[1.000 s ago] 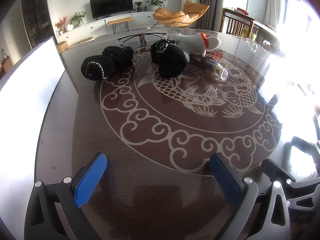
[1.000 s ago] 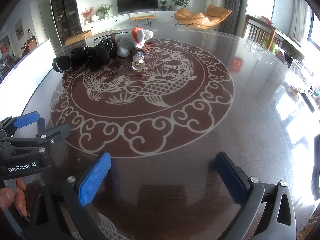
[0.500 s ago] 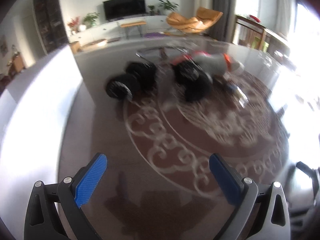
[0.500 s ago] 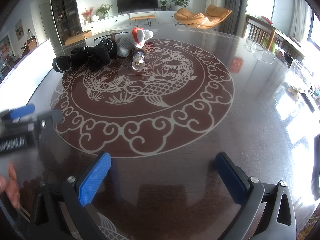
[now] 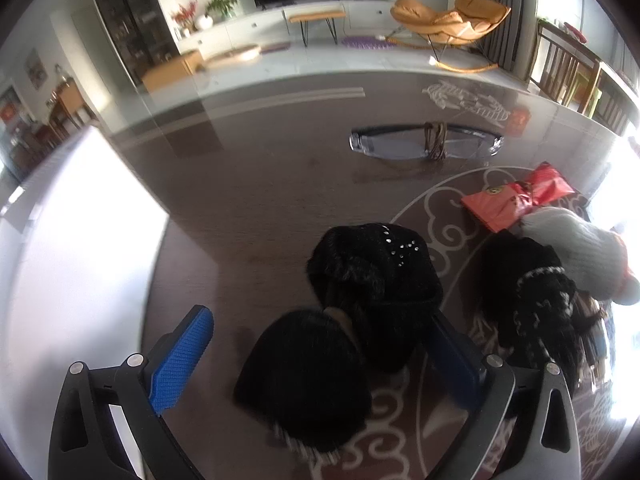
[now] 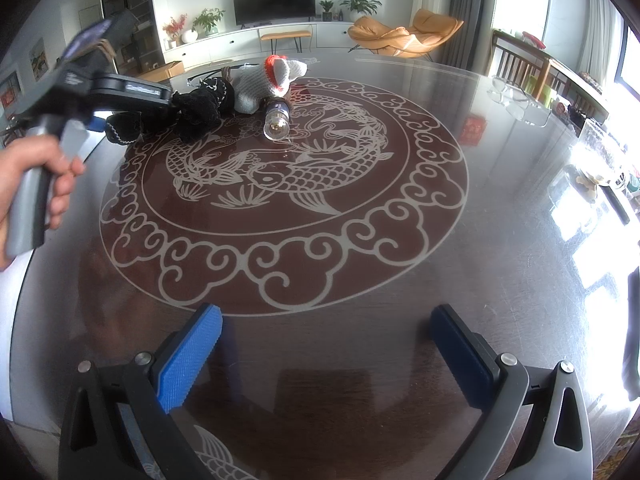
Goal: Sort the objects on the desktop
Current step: 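Grasp the black knit item from the pile with the left gripper, then grasp the glass bottle with the right gripper while the left holds the black item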
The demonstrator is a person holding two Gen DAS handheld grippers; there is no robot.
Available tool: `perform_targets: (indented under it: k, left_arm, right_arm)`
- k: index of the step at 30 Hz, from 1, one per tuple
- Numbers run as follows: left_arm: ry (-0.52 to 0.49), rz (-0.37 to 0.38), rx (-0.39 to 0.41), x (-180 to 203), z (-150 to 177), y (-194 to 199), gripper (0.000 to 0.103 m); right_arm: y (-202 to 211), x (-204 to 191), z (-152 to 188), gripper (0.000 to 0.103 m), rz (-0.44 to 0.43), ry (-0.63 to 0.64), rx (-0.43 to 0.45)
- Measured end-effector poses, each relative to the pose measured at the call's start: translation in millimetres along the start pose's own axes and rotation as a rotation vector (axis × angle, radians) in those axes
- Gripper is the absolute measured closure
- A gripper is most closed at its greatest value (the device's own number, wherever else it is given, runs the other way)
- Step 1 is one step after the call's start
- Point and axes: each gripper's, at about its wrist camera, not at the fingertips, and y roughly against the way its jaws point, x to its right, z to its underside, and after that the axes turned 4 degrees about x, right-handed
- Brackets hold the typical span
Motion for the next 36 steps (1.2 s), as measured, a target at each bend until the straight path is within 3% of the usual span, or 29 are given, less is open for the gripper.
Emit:
perform_targets:
  k: [3, 4, 5, 6, 8, 9, 16, 26, 32, 34, 36]
  left_arm:
    - [0.043, 0.106, -0.002, -5.9, -4.8, -8.1, 0.000]
    - [0.033, 0.104, 0.009, -5.2, -5.3, -7.2, 0.001]
    - [0.017, 0.113, 0.038, -4.1, -5.2, -3.1, 0.016]
    - [0.011, 0.119, 0.064, -4.0, -5.1, 0.8, 0.045]
    - [0.019, 0.134, 0.077, -4.4, -4.1, 7.2, 0.064]
    - [0.027, 0.150, 0.077, -3.9, -1.7, 9.5, 0.067]
    - [0.095, 0.188, 0.098, 0.7, 50.5, 44.4, 0.068]
    - [-0.029, 0.211, 0.102, -2.8, 141.0, 102.7, 0.067]
    - [-0.059, 0.224, 0.123, -9.2, 162.5, 114.2, 0.067]
    - [-0.070, 0.223, 0.139, -9.3, 166.2, 115.5, 0.067]
    - [-0.067, 0.225, 0.152, -11.0, 168.9, 115.9, 0.067]
  right_arm:
    - [-0.2, -0.1, 0.1, 0.000, 0.000, 0.000, 0.000]
    - [0.0, -0.1, 0.1, 0.000, 0.000, 0.000, 0.000]
    - [0.1, -0.2, 0.1, 0.000, 0.000, 0.000, 0.000]
    - [0.0, 0.0, 0.1, 0.000, 0.000, 0.000, 0.000]
    - [0.0, -0.1, 0.1, 0.000, 0.000, 0.000, 0.000]
    - [0.0, -0.1, 0.0, 0.000, 0.000, 0.000, 0.000]
    - [0.0, -0.2, 0.1, 0.000, 0.000, 0.000, 0.000]
    - [0.0, -0.1, 0.1, 0.000, 0.000, 0.000, 0.000]
    - [5.6, -7.0, 2.1, 0.000, -0.013, 0.018, 0.005]
    - [0.7, -6.8, -9.3, 0.000, -0.076, 0.088, -0.021]
    - [-7.6, -1.7, -31.9, 0.000, -0.122, 0.060, -0.044]
